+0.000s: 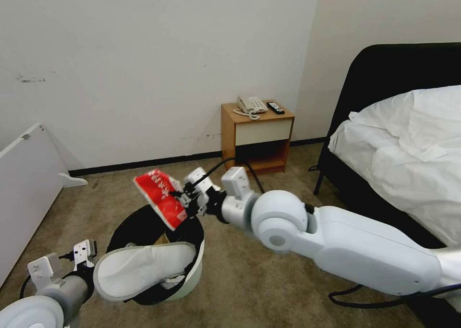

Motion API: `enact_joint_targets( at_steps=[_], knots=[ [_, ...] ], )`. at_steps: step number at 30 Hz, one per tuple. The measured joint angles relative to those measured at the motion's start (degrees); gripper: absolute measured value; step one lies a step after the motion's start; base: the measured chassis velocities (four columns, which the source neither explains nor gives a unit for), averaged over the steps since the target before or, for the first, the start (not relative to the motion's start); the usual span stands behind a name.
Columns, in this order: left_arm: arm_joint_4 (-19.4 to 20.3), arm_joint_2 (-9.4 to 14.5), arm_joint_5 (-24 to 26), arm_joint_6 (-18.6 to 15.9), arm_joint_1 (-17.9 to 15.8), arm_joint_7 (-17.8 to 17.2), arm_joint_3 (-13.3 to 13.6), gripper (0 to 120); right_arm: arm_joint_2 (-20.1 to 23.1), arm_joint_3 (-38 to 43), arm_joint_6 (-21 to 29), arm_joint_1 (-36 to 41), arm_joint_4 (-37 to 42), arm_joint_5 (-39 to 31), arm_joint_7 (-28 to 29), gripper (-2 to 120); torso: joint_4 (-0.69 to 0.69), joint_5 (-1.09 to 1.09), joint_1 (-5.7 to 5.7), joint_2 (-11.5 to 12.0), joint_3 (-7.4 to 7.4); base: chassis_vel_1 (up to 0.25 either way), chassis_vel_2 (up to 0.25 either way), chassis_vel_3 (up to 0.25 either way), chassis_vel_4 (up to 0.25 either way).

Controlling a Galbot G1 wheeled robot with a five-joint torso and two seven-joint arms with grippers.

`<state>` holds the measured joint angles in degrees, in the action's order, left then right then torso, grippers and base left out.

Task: Pick up the trash bin, then pick up the garbage from the floor and place it into the trash bin.

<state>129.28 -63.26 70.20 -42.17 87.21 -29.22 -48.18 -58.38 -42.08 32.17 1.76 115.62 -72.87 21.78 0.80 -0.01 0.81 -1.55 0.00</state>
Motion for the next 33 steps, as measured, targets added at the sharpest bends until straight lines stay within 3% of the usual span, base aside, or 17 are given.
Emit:
enact_joint_targets(
  at_steps=[23,33],
  knots=[
    [0.8,-0.3,0.1,0.0,-0.2,0.2,-0.3,1,-7.2,-6.9,5.7,1.9,-7.1,0.6,3.0,0,0.0,0.0,0.0,0.0,0.0,0.0,0.0,0.0,0.0],
    [0.9,-0.4,0.1,0.0,-0.2,0.3,-0.3,1,-7.2,-7.6,6.8,2.9,-8.0,1.1,3.9,0,0.0,0.01,0.0,0.0,0.0,0.0,0.0,0.0,0.0]
  ],
)
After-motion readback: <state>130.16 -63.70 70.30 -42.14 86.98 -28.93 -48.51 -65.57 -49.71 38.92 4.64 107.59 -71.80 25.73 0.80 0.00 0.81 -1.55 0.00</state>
